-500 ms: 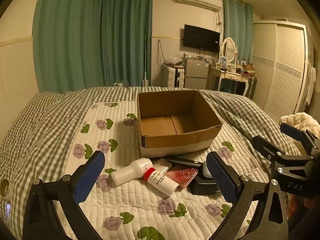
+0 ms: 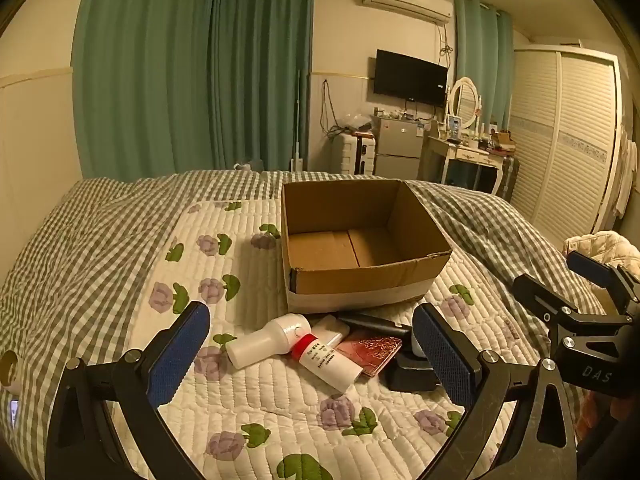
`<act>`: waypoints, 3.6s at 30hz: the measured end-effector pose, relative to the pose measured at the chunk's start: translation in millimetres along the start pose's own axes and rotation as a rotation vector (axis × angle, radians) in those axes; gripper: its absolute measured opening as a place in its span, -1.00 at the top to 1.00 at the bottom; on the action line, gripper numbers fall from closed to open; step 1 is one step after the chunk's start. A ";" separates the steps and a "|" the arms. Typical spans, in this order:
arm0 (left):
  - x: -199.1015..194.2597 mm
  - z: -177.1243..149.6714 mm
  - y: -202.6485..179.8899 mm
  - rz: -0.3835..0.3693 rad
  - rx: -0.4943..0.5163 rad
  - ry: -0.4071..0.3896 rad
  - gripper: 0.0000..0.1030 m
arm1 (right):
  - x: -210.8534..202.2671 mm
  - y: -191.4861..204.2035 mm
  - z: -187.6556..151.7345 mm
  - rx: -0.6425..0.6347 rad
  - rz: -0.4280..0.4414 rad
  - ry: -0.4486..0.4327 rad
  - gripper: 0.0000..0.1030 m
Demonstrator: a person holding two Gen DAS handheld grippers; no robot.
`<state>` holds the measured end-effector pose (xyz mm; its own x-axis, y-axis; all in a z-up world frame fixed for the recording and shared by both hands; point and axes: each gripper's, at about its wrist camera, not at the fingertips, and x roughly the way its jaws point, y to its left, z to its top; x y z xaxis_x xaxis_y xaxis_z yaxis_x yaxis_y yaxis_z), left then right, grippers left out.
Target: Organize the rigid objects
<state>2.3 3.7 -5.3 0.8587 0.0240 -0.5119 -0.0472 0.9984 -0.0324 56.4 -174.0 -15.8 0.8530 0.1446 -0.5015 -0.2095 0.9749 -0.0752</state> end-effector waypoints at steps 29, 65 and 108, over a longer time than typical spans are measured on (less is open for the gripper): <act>-0.8 -1.2 -4.1 -0.006 0.012 0.006 -1.00 | -0.5 1.4 -2.2 -0.005 0.000 -0.001 -1.00; 1.6 -4.9 -5.8 -0.023 0.003 0.016 -1.00 | 1.4 3.2 -3.3 0.001 0.011 0.007 -1.00; 174.7 -48.9 -22.7 0.043 -0.064 0.598 -0.23 | 171.6 1.2 -60.3 -0.100 0.211 0.357 -0.05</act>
<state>128.4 -17.3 -136.0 0.4200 0.0125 -0.9074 -0.1220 0.9916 -0.0428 173.7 -158.2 -153.9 0.5712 0.2540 -0.7805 -0.4215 0.9067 -0.0134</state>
